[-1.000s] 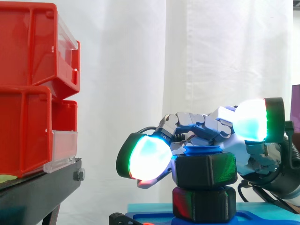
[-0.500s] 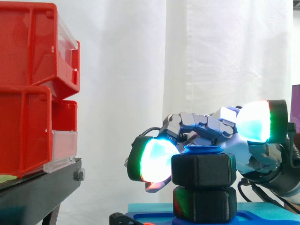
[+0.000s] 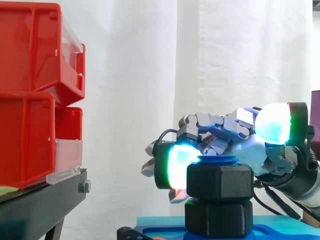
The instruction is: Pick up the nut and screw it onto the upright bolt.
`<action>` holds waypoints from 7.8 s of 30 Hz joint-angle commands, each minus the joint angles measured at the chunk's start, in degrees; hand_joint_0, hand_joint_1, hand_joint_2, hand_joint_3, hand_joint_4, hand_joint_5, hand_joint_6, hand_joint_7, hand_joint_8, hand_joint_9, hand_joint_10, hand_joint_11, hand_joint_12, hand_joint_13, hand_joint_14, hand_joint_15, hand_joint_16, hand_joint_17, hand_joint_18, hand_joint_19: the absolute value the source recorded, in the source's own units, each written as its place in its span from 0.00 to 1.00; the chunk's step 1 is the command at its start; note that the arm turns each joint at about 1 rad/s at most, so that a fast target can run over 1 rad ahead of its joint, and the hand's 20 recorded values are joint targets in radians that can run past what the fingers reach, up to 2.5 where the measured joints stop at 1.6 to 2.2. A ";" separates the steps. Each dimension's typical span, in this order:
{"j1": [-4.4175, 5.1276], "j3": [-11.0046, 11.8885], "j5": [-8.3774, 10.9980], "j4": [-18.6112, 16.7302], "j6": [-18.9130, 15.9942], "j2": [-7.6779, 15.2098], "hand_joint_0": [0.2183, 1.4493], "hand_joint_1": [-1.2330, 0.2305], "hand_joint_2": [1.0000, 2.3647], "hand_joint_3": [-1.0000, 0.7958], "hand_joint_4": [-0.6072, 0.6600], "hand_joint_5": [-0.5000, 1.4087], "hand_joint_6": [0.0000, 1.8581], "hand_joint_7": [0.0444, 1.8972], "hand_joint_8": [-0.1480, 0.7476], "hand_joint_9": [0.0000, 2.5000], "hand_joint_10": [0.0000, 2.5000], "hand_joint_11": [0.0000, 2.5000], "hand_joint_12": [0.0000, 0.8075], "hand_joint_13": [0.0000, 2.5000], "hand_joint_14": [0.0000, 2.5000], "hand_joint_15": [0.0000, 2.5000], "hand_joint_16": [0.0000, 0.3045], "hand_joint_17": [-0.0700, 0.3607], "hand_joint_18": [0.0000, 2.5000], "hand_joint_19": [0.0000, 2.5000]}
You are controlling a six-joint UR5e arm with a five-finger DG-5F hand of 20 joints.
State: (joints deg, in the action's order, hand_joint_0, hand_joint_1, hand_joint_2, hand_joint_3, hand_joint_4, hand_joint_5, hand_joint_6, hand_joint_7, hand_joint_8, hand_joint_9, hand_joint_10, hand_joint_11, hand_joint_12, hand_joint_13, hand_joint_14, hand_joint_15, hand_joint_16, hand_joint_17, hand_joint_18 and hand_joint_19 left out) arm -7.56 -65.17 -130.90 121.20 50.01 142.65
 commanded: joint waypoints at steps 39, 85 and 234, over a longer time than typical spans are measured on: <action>1.32 2.06 1.78 3.17 0.00 0.00 0.22 0.79 0.00 0.28 0.65 0.21 0.27 0.38 0.40 0.30 0.00 0.00 0.31 0.21 0.00 0.00 0.09 0.30 0.10 0.00; -0.70 0.39 -0.06 1.41 -0.18 0.00 0.24 0.75 0.00 0.28 0.59 0.28 0.30 0.70 0.44 0.41 0.00 0.00 0.25 0.27 0.00 0.00 0.06 0.26 0.15 0.00; 1.06 0.22 0.03 1.67 0.79 0.00 0.23 0.79 0.00 0.28 0.67 0.23 0.27 0.53 0.42 0.31 0.00 0.00 0.33 0.20 0.00 0.00 0.10 0.32 0.09 0.00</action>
State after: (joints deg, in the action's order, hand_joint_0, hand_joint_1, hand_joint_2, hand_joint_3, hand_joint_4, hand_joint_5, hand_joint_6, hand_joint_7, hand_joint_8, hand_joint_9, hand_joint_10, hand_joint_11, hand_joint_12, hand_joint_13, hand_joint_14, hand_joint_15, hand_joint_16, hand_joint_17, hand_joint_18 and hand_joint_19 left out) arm -6.34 -64.95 -130.65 122.87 50.86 142.65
